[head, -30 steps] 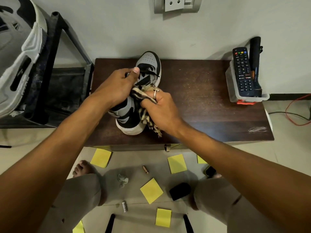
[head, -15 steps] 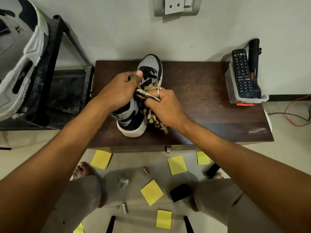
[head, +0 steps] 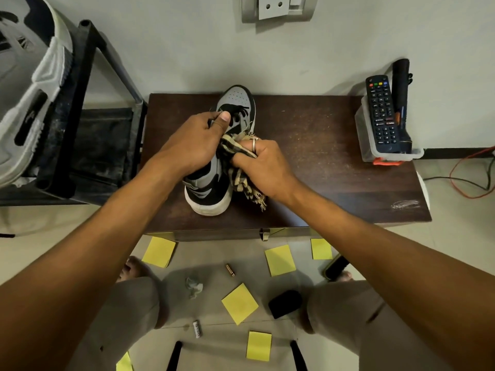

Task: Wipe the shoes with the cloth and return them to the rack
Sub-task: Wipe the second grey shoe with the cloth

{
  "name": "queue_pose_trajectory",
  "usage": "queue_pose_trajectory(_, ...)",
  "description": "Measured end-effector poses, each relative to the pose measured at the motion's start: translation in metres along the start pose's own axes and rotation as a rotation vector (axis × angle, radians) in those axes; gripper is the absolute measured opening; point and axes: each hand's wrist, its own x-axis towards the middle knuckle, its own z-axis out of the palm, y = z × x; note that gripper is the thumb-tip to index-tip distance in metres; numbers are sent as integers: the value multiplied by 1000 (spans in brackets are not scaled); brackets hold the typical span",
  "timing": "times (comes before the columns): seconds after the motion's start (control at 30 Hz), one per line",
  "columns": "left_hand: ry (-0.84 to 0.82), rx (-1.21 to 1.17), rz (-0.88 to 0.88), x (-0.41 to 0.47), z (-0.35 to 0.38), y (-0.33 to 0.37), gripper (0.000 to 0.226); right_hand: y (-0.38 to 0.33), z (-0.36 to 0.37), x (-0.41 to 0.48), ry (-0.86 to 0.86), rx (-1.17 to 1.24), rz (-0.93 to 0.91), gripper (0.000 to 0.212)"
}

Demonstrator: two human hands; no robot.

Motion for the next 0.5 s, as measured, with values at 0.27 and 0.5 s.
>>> queue_pose_trajectory(0.27, 101, -99, -45, -12, 3, 7, 59, -4, -26, -12, -124, -66, 122, 22)
queue_pose_trajectory(0.5, 427, -453, -145, -88, 20, 5, 60, -9, -13, -40, 94, -85, 316, 17)
